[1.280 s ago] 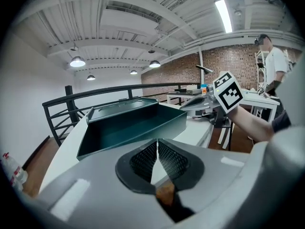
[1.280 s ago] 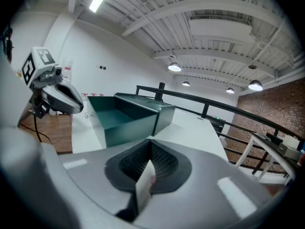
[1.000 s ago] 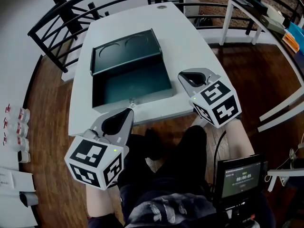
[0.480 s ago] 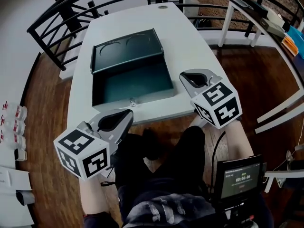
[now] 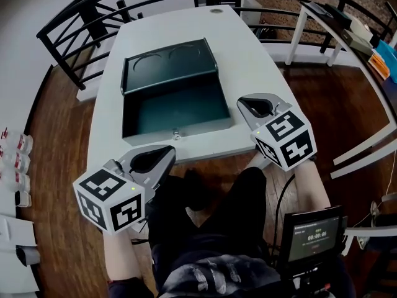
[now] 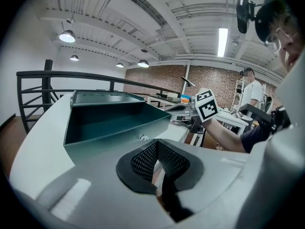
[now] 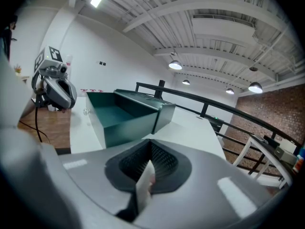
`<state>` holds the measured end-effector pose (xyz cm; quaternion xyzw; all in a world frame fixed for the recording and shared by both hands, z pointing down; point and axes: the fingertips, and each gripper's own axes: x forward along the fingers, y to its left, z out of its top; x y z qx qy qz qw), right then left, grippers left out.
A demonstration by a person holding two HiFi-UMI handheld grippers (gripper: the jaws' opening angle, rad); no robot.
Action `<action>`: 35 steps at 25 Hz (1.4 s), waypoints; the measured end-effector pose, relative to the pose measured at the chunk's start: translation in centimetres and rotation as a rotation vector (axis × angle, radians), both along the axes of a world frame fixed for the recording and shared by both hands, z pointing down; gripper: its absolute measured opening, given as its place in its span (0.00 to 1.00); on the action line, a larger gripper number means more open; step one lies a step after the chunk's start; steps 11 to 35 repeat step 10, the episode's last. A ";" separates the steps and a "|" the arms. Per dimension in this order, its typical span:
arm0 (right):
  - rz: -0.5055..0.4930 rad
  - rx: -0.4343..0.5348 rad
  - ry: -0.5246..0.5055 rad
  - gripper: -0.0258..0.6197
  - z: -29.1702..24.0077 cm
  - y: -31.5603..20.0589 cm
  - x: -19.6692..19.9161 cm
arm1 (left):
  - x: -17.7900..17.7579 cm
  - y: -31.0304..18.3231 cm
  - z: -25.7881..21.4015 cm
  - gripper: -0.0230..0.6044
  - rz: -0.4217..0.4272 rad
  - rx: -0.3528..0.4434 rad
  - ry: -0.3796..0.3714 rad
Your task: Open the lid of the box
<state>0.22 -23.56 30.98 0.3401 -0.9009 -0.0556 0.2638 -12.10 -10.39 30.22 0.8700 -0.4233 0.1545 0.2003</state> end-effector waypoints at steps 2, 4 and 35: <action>0.001 0.000 0.002 0.04 0.0 0.0 0.0 | -0.2 0.0 0.0 0.06 -0.005 -0.001 0.003; 0.002 -0.001 0.005 0.04 0.0 0.0 0.0 | -0.5 0.1 0.2 0.06 -0.011 -0.004 0.007; 0.006 -0.001 0.011 0.04 0.2 0.1 0.0 | -0.9 0.3 0.6 0.06 -0.014 -0.010 0.009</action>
